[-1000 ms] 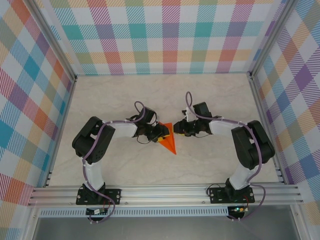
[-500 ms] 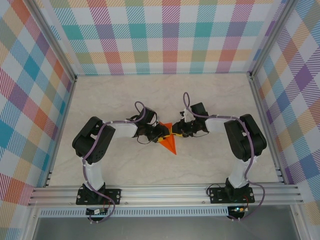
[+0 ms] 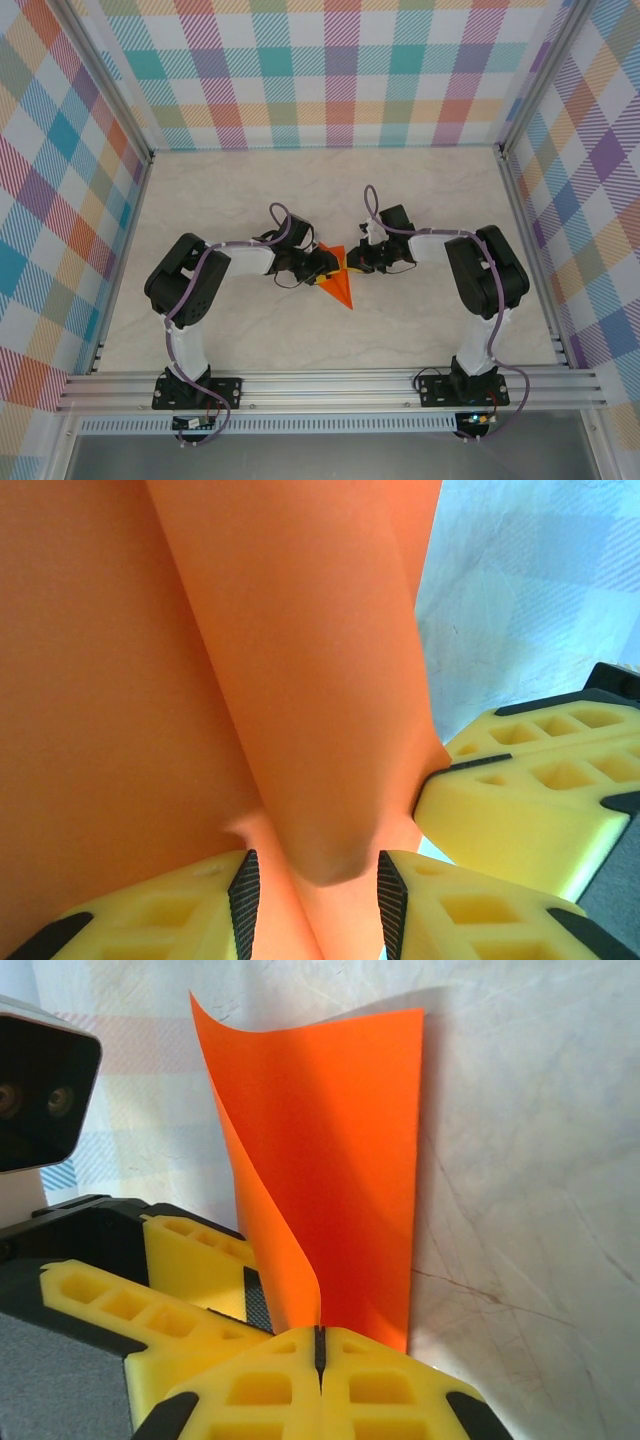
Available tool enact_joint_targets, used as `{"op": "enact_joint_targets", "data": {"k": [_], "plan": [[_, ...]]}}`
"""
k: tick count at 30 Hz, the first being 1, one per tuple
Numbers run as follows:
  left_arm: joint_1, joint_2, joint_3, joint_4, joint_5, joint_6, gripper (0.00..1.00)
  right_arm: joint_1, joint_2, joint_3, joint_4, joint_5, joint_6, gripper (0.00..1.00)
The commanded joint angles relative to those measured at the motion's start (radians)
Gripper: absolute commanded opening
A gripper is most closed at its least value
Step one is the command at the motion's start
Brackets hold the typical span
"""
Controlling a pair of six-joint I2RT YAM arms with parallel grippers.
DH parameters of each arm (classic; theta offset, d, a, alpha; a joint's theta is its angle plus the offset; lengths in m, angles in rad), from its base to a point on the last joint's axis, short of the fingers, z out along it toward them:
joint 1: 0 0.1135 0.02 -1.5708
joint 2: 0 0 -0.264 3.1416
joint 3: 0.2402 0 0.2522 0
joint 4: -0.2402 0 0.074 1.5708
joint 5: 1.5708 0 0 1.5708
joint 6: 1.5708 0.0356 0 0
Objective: Fold a paper plane with a square sheet of paper (fold left side to right side)
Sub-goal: Fourth fold the wing at the center of the table.
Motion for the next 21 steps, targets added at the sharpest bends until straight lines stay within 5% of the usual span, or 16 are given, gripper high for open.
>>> {"op": "enact_joint_targets", "data": {"k": [1,21], "plan": [[-0.018,0.014,0.0,-0.011,-0.005,0.023,0.39,0.0,0.019,0.031,-0.042,0.033,-0.039,0.01],[-0.017,0.016,-0.002,-0.005,-0.004,0.021,0.38,0.006,0.071,0.049,-0.075,0.045,-0.064,0.02]]}}
